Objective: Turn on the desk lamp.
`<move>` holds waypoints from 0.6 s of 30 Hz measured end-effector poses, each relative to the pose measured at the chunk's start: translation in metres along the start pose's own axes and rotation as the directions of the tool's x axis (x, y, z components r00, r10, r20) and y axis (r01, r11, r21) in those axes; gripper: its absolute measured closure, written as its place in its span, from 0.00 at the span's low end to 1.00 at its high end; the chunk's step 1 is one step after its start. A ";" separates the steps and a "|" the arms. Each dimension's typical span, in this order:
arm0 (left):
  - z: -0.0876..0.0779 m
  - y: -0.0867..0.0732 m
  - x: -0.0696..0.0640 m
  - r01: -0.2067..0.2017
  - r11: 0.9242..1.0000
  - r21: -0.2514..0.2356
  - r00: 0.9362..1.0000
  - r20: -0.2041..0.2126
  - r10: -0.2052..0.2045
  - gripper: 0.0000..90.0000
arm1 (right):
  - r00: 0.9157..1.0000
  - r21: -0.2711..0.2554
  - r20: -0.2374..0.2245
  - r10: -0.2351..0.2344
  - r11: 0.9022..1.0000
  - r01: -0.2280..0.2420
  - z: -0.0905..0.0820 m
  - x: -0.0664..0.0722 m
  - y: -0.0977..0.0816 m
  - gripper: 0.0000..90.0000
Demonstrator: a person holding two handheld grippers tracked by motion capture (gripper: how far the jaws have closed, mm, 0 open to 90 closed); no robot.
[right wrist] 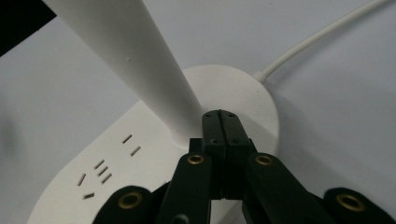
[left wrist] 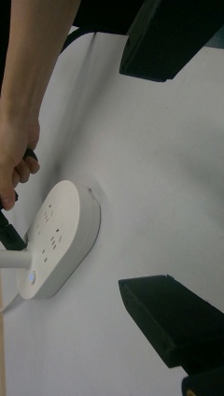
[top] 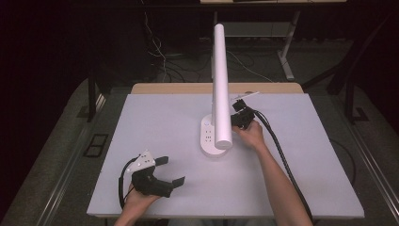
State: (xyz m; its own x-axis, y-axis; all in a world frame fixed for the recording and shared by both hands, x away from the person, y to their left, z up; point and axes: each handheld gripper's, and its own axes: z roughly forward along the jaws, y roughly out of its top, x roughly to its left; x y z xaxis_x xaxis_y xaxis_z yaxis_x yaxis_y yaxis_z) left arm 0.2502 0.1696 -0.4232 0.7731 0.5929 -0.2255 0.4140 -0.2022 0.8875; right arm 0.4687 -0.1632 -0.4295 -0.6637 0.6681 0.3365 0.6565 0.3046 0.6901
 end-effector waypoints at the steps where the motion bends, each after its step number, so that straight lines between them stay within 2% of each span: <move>1: 0.000 0.000 0.000 0.000 1.000 0.000 1.000 0.000 0.000 0.00 | 1.000 0.007 0.002 -0.007 1.000 0.006 0.000 0.001 0.001 1.00; 12: 0.001 0.000 0.001 0.005 1.000 0.004 1.000 0.000 -0.005 0.00 | 1.000 0.011 0.014 -0.006 1.000 0.006 -0.005 -0.003 0.002 1.00; 18: 0.001 0.000 0.001 0.006 1.000 0.004 1.000 0.000 -0.006 0.00 | 1.000 0.002 0.020 -0.019 1.000 0.019 -0.014 -0.001 0.004 1.00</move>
State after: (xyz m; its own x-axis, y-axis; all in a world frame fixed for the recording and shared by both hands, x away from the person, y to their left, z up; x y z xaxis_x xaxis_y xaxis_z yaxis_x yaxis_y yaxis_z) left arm 0.2512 0.1697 -0.4240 0.7706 0.5941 -0.2306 0.4204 -0.2020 0.8846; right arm 0.4671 -0.1722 -0.4175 -0.6688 0.6757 0.3100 0.6443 0.3188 0.6951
